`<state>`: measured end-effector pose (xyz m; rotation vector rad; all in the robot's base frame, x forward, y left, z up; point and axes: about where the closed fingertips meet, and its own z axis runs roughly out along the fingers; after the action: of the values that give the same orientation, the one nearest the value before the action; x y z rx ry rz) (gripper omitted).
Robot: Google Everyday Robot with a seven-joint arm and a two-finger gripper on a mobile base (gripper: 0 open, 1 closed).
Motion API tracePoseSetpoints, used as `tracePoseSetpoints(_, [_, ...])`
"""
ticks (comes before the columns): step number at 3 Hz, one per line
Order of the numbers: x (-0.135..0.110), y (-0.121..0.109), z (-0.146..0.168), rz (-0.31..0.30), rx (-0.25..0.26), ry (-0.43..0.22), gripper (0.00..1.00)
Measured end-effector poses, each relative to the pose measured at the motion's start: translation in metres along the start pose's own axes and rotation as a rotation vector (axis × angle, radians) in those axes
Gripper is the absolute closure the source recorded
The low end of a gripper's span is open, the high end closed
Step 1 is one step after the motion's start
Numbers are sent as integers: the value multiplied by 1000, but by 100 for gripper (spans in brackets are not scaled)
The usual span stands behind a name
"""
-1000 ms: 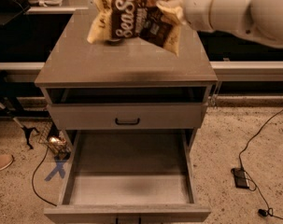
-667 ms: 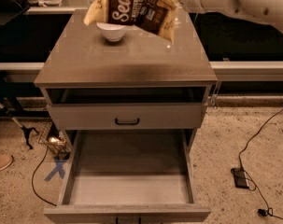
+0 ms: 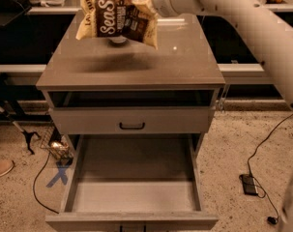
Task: Pick brown chip bag from middle drawer and place on counter
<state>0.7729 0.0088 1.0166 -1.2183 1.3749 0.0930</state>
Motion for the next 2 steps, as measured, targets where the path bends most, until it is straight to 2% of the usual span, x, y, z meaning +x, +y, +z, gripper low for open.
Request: tracePoseSetpoints(2, [-2,7,10,2,-18,-3,11])
